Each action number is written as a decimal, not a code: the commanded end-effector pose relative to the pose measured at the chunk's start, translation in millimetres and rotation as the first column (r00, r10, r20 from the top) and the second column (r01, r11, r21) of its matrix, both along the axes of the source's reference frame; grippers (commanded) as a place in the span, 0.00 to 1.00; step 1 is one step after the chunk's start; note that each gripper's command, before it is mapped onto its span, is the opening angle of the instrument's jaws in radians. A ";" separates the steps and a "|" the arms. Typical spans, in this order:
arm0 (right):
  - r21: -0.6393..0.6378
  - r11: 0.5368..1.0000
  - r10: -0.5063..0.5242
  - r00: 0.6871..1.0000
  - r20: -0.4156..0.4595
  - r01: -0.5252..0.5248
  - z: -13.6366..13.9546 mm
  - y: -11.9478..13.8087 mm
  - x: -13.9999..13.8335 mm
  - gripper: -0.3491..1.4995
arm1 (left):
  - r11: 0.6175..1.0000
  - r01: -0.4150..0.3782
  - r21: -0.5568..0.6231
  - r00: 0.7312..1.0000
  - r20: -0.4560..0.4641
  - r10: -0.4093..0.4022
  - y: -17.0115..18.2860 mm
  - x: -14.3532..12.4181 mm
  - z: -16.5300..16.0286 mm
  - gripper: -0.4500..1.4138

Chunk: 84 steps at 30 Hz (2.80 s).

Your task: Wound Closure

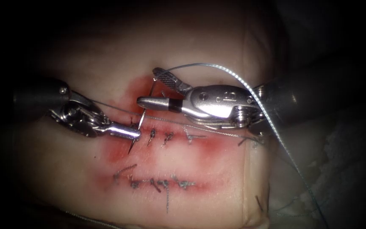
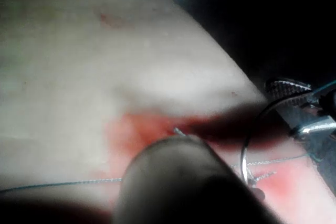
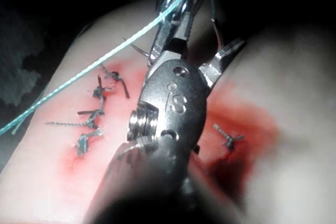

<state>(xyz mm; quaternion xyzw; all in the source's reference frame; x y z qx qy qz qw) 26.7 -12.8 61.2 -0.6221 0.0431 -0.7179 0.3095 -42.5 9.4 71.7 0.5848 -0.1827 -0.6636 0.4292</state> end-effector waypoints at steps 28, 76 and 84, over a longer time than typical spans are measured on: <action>-0.034 0.999 -0.039 0.998 0.046 0.040 -1.0 6.4 -6.3 0.00 | 0.479 -0.487 -0.730 0.840 -0.242 0.486 -0.9 0.5 -1.1 0.63; -0.102 0.995 0.005 0.998 0.061 0.001 -2.6 7.6 -9.3 0.00 | 0.728 -0.522 -0.446 0.776 -0.602 0.187 -2.3 -0.9 -3.8 0.00; -0.102 0.995 0.006 0.998 0.061 0.001 -2.7 7.6 -9.2 0.00 | 0.686 -0.598 -0.415 0.709 -0.673 0.211 -1.7 0.0 -3.3 0.24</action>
